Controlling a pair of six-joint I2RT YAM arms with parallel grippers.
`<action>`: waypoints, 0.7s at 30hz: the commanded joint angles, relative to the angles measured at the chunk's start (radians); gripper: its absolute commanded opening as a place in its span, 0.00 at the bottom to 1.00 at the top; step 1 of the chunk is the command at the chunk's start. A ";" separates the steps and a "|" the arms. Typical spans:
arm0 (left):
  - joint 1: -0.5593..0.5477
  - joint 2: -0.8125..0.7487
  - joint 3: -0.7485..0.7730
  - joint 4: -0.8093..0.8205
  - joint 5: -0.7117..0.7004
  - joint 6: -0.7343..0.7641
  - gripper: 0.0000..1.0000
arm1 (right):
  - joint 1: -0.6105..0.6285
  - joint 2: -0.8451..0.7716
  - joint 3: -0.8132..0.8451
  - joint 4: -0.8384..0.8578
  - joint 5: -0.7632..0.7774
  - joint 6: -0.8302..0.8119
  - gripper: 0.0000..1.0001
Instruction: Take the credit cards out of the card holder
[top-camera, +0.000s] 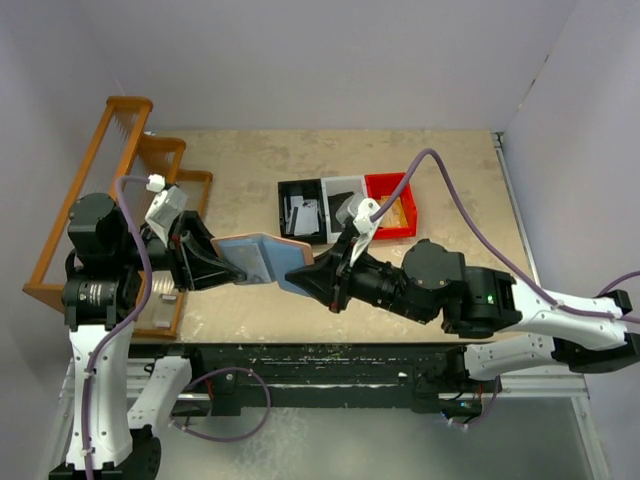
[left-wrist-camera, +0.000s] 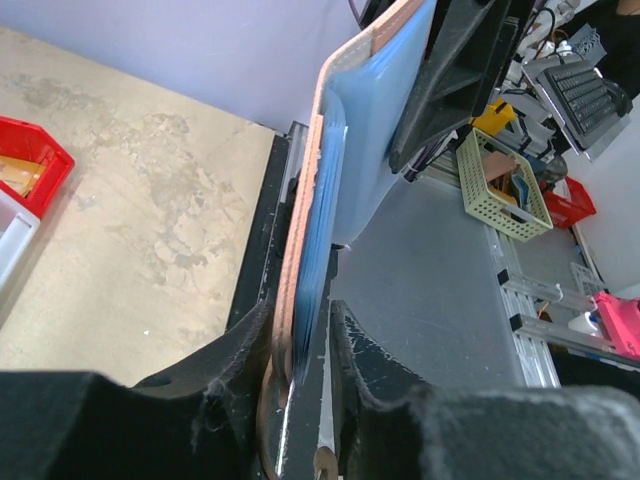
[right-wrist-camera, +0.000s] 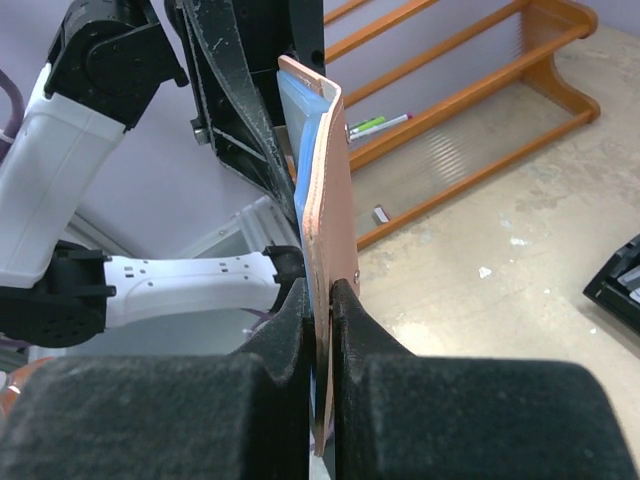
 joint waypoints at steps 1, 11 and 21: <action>0.003 -0.025 0.020 0.071 0.062 -0.053 0.33 | -0.010 -0.001 -0.007 0.122 -0.028 0.021 0.00; 0.002 0.003 0.026 -0.033 0.084 0.052 0.02 | -0.145 -0.027 -0.115 0.160 -0.116 0.075 0.00; 0.002 0.047 0.021 -0.159 -0.113 0.197 0.00 | -0.390 -0.049 -0.179 0.163 -0.343 0.113 0.71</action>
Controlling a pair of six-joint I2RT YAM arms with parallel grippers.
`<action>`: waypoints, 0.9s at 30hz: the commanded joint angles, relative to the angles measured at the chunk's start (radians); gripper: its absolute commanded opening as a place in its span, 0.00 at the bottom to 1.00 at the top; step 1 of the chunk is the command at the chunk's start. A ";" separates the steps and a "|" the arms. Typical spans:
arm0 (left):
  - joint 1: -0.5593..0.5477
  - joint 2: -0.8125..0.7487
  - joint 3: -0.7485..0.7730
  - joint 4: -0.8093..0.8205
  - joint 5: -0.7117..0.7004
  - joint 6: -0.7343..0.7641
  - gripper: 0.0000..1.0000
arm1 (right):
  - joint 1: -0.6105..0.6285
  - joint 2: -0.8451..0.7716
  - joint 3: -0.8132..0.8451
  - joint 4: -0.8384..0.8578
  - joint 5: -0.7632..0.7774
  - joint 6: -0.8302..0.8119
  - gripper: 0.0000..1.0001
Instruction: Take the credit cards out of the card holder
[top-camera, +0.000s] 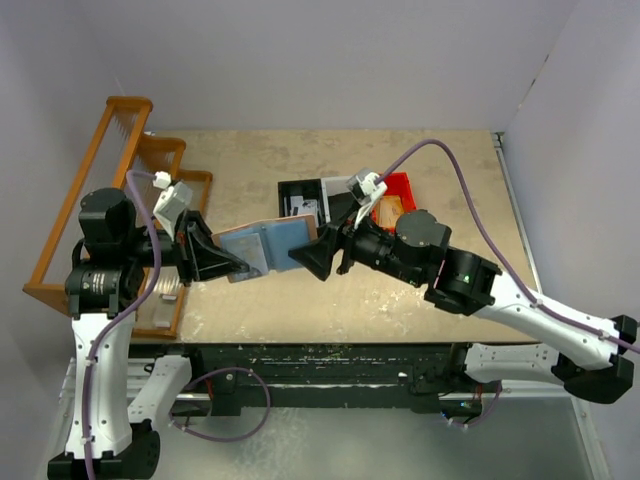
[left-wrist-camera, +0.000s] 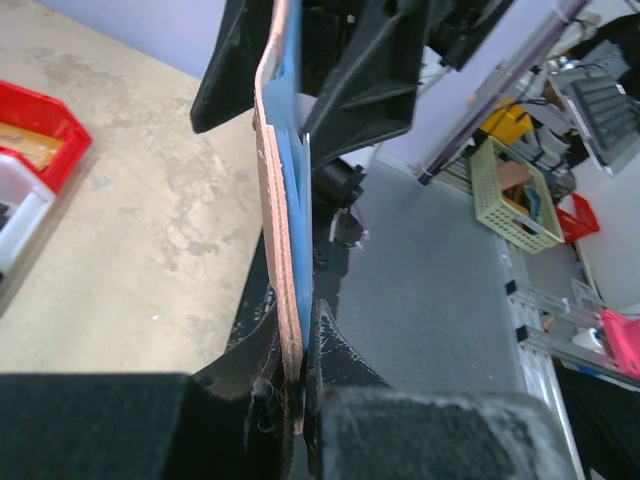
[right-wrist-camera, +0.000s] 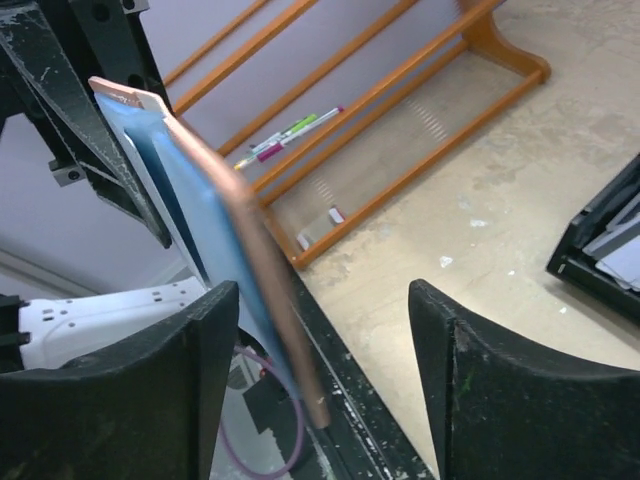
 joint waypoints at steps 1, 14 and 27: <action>0.001 0.021 0.019 -0.050 -0.128 0.093 0.00 | -0.060 -0.003 0.059 -0.023 -0.024 0.000 0.74; 0.001 0.135 0.010 -0.119 -0.457 0.105 0.00 | -0.094 -0.005 0.092 0.117 -0.164 0.037 0.63; 0.001 0.153 0.045 -0.190 -0.158 0.109 0.00 | -0.140 0.183 0.075 0.241 -0.556 0.122 0.52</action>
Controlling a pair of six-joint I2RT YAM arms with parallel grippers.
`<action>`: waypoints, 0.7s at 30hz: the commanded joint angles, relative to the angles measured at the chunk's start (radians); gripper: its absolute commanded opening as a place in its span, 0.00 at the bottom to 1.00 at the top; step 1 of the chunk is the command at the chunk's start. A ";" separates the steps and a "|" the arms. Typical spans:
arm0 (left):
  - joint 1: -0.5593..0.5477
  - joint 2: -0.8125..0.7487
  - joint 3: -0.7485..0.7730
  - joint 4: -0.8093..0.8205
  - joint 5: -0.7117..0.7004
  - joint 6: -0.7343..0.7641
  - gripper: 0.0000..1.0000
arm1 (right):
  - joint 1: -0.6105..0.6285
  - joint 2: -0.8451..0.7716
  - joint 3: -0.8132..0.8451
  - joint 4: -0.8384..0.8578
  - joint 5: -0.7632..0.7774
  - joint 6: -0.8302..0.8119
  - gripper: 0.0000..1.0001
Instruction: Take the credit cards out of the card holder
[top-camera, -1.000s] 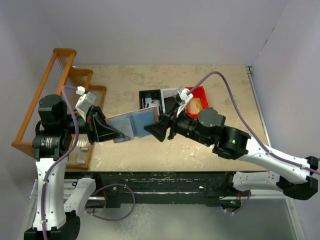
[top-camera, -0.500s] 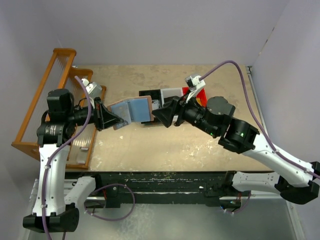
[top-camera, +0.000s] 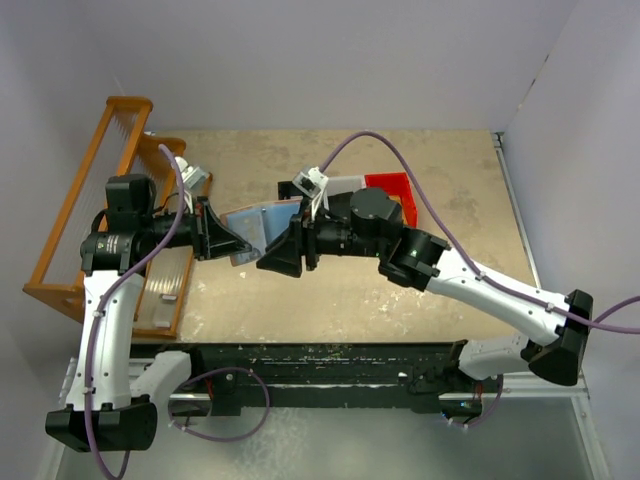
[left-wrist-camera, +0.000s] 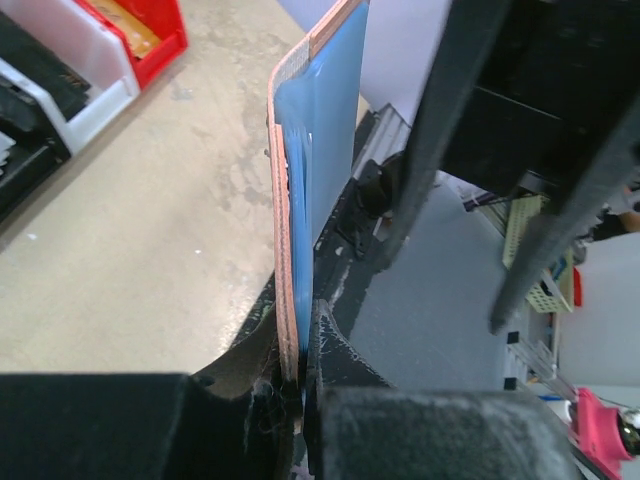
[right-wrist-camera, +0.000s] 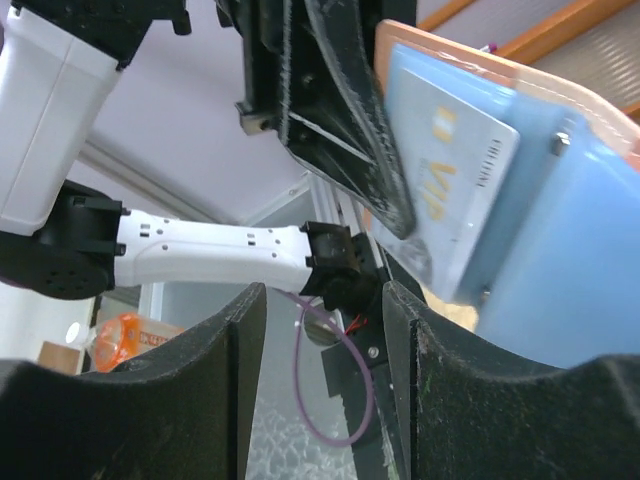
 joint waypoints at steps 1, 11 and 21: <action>0.001 -0.013 0.044 -0.020 0.143 0.029 0.00 | -0.045 -0.058 -0.010 0.094 -0.103 0.033 0.51; 0.002 -0.011 0.048 -0.016 0.233 0.010 0.00 | -0.130 -0.052 -0.056 0.106 -0.155 0.071 0.48; 0.002 -0.022 0.045 -0.010 0.267 0.006 0.00 | -0.133 0.007 -0.036 0.178 -0.245 0.103 0.47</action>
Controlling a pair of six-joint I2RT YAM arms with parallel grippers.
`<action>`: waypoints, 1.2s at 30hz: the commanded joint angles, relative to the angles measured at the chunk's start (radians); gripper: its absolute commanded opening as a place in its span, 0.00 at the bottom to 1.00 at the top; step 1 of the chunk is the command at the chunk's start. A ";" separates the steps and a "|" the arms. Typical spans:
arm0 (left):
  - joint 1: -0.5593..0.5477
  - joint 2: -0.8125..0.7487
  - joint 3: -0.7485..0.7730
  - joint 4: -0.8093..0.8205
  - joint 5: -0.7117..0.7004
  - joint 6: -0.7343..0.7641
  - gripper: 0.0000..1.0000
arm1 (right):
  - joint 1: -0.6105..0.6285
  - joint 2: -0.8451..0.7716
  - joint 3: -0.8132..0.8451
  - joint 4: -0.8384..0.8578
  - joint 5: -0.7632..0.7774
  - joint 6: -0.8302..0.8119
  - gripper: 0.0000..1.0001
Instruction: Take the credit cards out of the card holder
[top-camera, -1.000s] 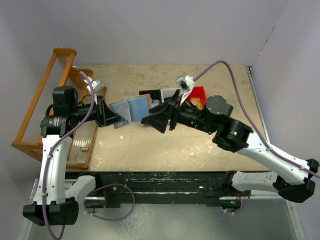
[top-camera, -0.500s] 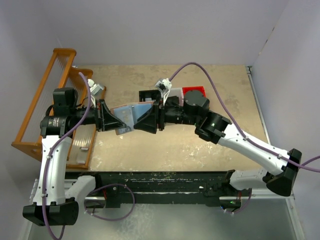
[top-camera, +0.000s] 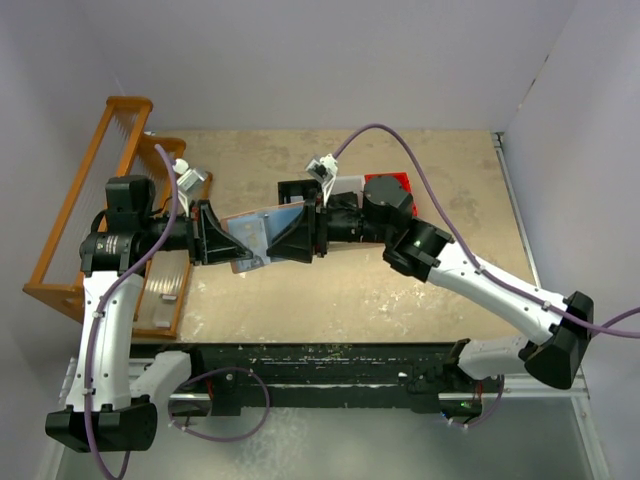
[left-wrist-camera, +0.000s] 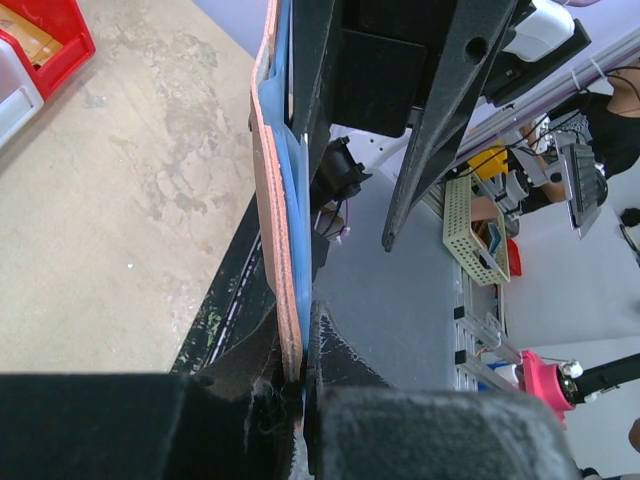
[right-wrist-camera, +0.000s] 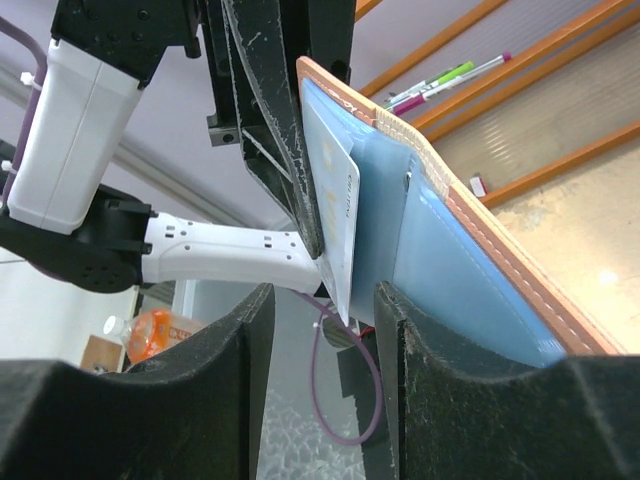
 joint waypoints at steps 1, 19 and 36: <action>0.002 -0.018 0.040 0.021 0.079 0.010 0.00 | -0.002 0.011 0.019 0.093 -0.070 0.027 0.46; 0.001 -0.029 0.021 0.027 0.070 0.014 0.07 | -0.003 0.062 -0.048 0.335 -0.141 0.148 0.06; 0.001 -0.043 0.037 0.020 0.277 0.026 0.21 | -0.008 -0.014 -0.118 0.331 -0.096 0.138 0.00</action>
